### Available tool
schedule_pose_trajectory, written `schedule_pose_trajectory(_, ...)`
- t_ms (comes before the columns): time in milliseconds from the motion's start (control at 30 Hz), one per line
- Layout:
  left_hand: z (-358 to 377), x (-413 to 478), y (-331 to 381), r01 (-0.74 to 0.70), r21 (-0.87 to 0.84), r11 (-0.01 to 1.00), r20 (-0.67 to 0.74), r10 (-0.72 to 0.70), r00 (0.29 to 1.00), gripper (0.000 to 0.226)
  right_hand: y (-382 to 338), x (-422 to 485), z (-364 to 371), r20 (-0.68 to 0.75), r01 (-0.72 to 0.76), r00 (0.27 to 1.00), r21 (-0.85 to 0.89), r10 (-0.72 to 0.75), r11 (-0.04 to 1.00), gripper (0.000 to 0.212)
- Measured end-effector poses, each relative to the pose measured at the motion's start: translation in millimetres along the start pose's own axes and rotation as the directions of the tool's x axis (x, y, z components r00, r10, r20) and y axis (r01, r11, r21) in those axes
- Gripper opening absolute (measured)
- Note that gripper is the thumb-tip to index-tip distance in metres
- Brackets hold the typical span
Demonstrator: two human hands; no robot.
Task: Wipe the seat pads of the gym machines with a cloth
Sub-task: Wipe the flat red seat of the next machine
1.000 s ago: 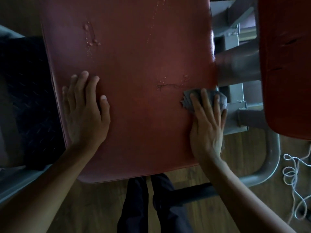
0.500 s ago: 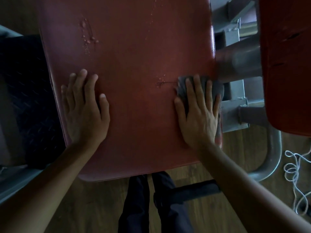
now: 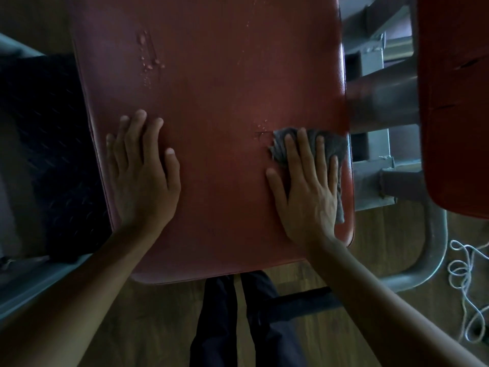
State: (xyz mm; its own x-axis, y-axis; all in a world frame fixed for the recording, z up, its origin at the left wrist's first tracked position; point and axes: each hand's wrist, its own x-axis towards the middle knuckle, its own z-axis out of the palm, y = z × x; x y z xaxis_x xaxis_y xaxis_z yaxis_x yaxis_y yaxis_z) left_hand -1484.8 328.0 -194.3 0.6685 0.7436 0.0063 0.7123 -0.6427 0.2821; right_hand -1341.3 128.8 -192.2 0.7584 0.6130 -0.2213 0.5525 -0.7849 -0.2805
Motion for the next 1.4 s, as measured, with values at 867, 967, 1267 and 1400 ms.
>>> schedule_pose_trajectory(867, 3.0, 0.2, -2.5, -0.016, 0.028, 0.999, -0.029, 0.017, 0.999, 0.046, -26.9, 37.8, 1.5, -0.003, 0.021, 1.000, 0.045, -0.021, 0.999, 0.054)
schedule_pose_trajectory(967, 2.0, 0.8, -1.5, -0.002, 0.011, 1.000, -0.024, 0.002, 1.000, 0.046, -21.2, -7.4, 3.8, 0.034, 0.046, 0.998, 0.025, -0.046, 0.999, 0.056)
schedule_pose_trajectory(1267, 2.6, 0.7, -1.6, -0.012, 0.006, 1.000, -0.032, 0.012, 0.999, 0.046, -31.1, -15.7, 6.0, 0.058, 0.058, 0.997, 0.030, -0.060, 0.998, 0.057)
schedule_pose_trajectory(1400, 2.8, 0.0, -1.5, -0.008, 0.001, 1.000, -0.026, 0.008, 1.000, 0.046, -38.1, 20.5, 8.7, 0.040, 0.037, 0.998, 0.018, -0.038, 0.999, 0.056)
